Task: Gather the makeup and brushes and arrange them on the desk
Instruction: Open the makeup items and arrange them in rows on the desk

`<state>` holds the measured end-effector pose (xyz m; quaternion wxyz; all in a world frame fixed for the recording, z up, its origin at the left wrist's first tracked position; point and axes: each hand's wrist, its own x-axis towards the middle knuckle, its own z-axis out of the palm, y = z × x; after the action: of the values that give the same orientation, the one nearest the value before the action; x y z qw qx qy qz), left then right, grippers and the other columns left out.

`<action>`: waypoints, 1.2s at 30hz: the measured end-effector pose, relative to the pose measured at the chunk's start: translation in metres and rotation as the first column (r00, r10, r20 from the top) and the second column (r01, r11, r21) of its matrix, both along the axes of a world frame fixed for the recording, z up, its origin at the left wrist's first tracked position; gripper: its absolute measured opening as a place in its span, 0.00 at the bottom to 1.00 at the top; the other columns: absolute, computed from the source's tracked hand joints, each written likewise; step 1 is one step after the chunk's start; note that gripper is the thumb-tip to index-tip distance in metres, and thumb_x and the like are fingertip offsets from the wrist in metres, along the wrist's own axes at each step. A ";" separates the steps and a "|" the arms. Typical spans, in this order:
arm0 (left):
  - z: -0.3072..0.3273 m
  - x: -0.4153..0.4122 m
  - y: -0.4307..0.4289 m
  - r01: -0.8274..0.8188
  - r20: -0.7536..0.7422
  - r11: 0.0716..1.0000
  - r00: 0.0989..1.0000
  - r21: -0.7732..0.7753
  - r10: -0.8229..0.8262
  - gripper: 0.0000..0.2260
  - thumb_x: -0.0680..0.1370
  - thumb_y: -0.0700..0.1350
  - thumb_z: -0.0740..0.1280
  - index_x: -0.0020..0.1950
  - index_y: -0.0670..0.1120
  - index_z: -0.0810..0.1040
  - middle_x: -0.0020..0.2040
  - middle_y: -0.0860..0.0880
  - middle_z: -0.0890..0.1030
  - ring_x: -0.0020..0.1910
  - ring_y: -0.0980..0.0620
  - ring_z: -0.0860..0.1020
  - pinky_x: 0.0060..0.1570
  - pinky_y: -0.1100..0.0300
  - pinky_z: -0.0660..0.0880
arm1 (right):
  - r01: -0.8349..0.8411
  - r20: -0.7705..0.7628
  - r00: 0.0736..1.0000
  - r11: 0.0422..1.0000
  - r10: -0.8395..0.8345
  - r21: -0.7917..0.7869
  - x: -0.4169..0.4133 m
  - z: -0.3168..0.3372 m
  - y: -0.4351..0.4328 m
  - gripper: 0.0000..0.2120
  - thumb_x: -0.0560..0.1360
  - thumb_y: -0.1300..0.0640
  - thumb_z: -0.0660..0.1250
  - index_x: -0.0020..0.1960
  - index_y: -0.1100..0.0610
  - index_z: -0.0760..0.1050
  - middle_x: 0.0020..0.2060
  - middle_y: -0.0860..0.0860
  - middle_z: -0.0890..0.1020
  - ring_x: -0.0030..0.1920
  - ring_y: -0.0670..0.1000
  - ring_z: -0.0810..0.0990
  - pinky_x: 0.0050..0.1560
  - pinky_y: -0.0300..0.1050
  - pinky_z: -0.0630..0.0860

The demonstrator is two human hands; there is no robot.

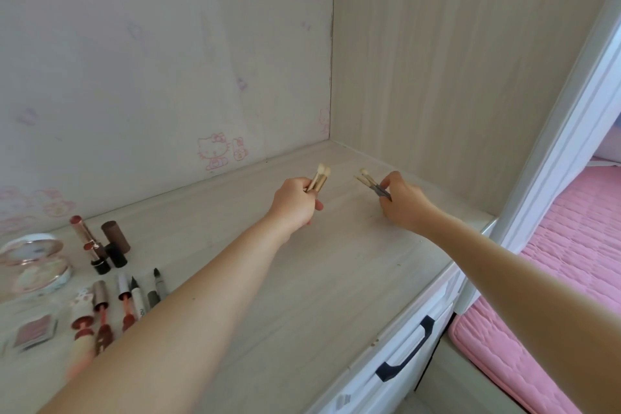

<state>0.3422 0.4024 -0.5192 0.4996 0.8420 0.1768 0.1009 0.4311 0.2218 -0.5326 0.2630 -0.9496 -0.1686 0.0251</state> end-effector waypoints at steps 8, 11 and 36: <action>0.018 -0.064 0.020 -0.037 0.027 0.982 0.999 -0.185 0.043 0.12 0.78 0.36 0.56 0.56 0.44 0.76 0.43 0.46 0.81 0.30 0.50 0.72 0.27 0.61 0.65 | -0.062 -0.121 0.990 0.989 0.079 0.134 -0.053 0.012 0.020 0.10 0.80 0.57 0.54 0.56 0.58 0.72 0.46 0.55 0.80 0.37 0.52 0.74 0.32 0.43 0.69; 0.025 -0.097 0.024 -0.046 0.005 0.964 0.999 -0.263 0.049 0.12 0.78 0.35 0.57 0.55 0.43 0.76 0.40 0.46 0.79 0.28 0.52 0.69 0.25 0.63 0.62 | -0.034 -0.208 0.973 0.954 0.100 0.298 -0.084 0.021 0.029 0.10 0.80 0.55 0.56 0.56 0.58 0.72 0.37 0.51 0.78 0.31 0.49 0.70 0.30 0.42 0.66; 0.017 -0.360 0.149 -0.248 -0.006 0.969 0.969 -0.012 0.248 0.08 0.80 0.43 0.60 0.49 0.45 0.79 0.39 0.48 0.80 0.27 0.51 0.69 0.27 0.62 0.63 | -0.323 -0.387 0.801 0.874 0.457 0.364 -0.313 0.040 0.156 0.12 0.82 0.56 0.53 0.46 0.58 0.72 0.31 0.52 0.74 0.28 0.47 0.70 0.28 0.38 0.71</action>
<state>-0.0179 0.5518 -0.5023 0.4880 0.8103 0.2826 0.1595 0.1179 0.3776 -0.4928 0.4157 -0.8130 -0.2964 0.2800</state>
